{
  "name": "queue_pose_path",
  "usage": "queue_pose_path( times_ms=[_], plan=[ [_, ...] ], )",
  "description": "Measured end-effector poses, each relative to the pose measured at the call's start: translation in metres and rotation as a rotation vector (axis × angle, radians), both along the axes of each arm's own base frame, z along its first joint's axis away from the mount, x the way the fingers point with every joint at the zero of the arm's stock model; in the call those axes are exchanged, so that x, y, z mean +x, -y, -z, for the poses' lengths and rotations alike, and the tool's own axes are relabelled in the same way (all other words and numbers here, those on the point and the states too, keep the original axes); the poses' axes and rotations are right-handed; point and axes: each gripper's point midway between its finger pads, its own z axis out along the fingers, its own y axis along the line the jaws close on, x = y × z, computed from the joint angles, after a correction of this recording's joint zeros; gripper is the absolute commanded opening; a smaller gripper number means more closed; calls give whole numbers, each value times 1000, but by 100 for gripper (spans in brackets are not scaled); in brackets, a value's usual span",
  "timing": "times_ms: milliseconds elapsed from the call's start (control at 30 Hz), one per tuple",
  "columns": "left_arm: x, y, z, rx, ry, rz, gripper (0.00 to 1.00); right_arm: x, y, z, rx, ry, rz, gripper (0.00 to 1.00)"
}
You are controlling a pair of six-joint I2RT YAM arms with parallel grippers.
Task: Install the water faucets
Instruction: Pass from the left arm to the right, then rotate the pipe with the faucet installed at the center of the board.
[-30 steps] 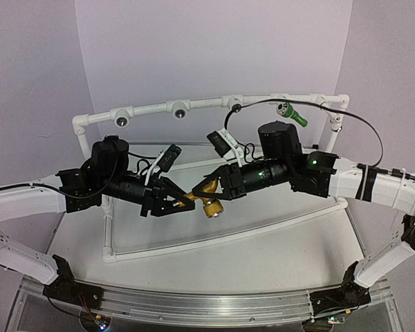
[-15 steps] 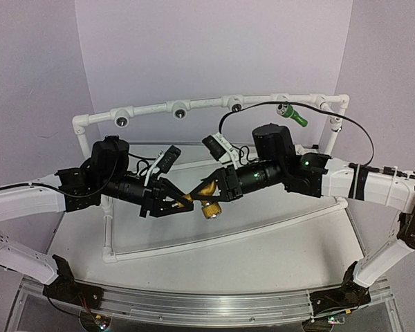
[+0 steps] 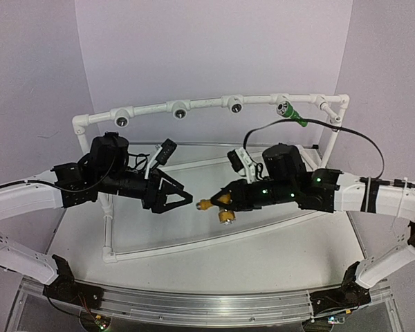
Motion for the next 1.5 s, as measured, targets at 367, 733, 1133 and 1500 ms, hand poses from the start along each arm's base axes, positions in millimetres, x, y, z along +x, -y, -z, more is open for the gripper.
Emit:
queue_pose_path(
  times_ms=[367,733,1133,1500],
  plan=[
    [38,-40,-116,-46,71,-312,81,33,159,118,-573,-30,507,0],
    [120,-104,-244,-52,250,-732,84,36,226,168,-673,-161,732,0],
    [214,-143,-127,217,5,-770,76,54,275,181,-576,-181,943,0],
    [179,-118,-132,91,-7,-540,68,112,296,179,-488,-179,973,0]
  ],
)
